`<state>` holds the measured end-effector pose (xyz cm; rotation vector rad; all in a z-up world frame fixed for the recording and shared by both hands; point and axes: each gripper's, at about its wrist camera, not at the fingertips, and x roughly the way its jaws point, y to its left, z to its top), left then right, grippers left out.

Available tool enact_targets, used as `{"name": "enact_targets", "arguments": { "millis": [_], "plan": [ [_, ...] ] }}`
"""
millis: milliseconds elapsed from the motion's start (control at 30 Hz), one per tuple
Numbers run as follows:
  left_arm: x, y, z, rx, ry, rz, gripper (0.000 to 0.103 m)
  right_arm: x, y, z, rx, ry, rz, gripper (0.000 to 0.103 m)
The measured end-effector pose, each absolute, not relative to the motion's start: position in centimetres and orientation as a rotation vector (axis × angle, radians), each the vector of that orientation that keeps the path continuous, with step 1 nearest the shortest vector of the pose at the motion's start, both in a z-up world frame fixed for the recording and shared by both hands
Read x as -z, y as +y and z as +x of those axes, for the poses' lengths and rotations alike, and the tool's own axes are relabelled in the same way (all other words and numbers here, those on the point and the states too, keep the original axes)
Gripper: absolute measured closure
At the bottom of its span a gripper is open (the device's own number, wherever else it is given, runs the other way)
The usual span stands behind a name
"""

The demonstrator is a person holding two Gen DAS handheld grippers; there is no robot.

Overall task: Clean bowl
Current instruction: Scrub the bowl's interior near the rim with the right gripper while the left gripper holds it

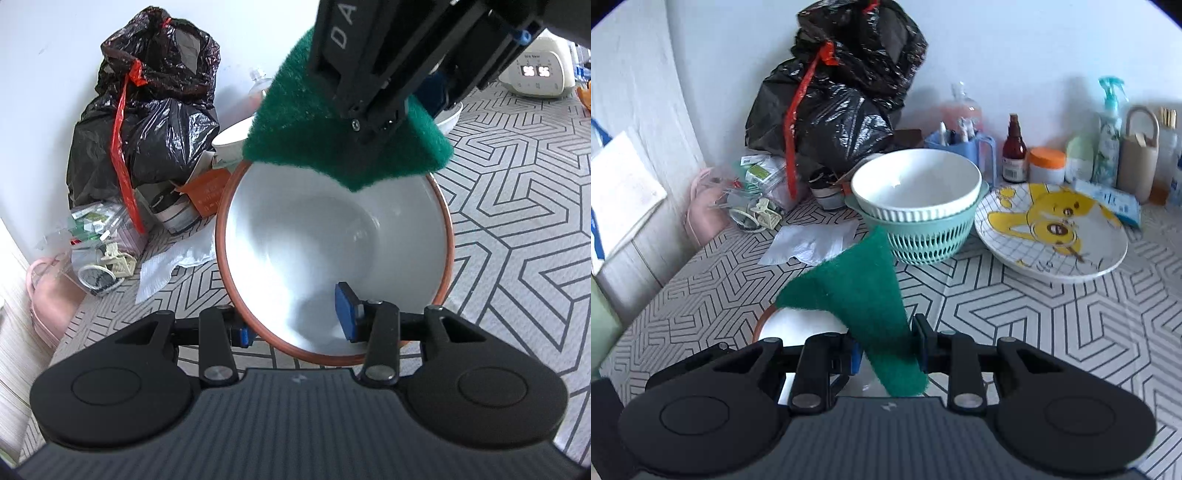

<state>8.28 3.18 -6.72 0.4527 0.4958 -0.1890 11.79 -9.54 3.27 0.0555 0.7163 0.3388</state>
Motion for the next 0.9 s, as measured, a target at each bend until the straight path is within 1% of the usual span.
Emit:
{"name": "enact_targets", "arguments": {
  "millis": [200,533,900],
  "plan": [
    [6.6,3.7,8.5,0.201,0.508,0.417,0.062,-2.7,-9.7,12.6,-0.328,0.73,0.108,0.074],
    [6.6,3.8,8.4,0.212,0.508,0.412,0.062,0.9,-11.8,14.0,-0.329,0.832,0.278,0.074],
    [6.7,3.3,8.0,0.202,0.498,0.445,0.062,3.2,-11.4,12.4,-0.332,0.86,0.304,0.074]
  ]
}}
